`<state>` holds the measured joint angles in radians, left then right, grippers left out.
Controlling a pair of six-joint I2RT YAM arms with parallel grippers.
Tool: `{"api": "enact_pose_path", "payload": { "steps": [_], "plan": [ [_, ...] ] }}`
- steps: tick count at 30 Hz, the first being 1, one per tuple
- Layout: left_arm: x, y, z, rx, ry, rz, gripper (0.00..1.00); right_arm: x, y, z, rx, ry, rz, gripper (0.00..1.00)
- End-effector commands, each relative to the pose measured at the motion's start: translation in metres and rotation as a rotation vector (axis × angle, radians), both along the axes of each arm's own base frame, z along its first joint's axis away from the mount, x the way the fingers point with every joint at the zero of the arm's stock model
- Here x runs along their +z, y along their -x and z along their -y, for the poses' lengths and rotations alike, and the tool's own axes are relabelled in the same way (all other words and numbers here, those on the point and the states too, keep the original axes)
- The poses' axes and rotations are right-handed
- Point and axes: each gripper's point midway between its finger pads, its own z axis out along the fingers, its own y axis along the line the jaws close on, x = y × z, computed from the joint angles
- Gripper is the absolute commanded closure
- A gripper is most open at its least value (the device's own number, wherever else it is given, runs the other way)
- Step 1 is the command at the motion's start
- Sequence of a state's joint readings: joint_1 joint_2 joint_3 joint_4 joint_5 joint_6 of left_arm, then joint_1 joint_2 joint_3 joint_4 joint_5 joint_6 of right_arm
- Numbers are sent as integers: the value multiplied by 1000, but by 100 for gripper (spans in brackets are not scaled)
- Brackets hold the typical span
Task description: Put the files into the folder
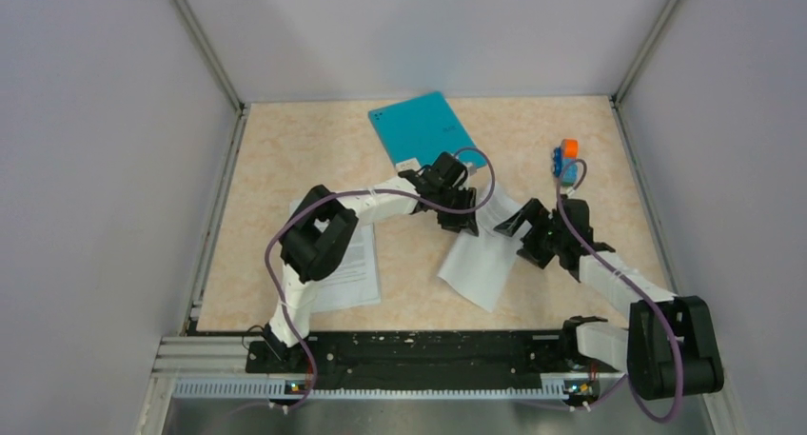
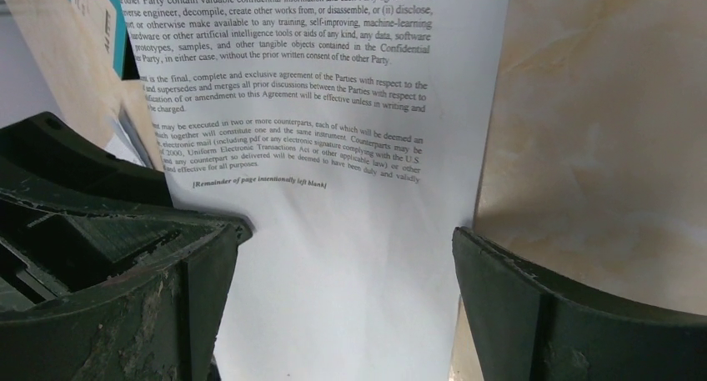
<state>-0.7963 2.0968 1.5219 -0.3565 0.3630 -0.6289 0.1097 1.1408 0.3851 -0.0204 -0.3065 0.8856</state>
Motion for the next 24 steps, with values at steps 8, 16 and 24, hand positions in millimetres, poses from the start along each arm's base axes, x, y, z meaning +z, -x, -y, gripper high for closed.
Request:
{"api": "enact_pose_path", "payload": {
  "steps": [8,16,24],
  "plan": [
    [132,-5,-27,-18,236,149,70,106,-25,-23,180,-23,340,1],
    [214,-3,-76,39,412,221,70,182,-31,-55,292,-218,592,1],
    [263,2,-112,78,572,250,69,256,-25,-108,409,-371,813,1]
  ]
}}
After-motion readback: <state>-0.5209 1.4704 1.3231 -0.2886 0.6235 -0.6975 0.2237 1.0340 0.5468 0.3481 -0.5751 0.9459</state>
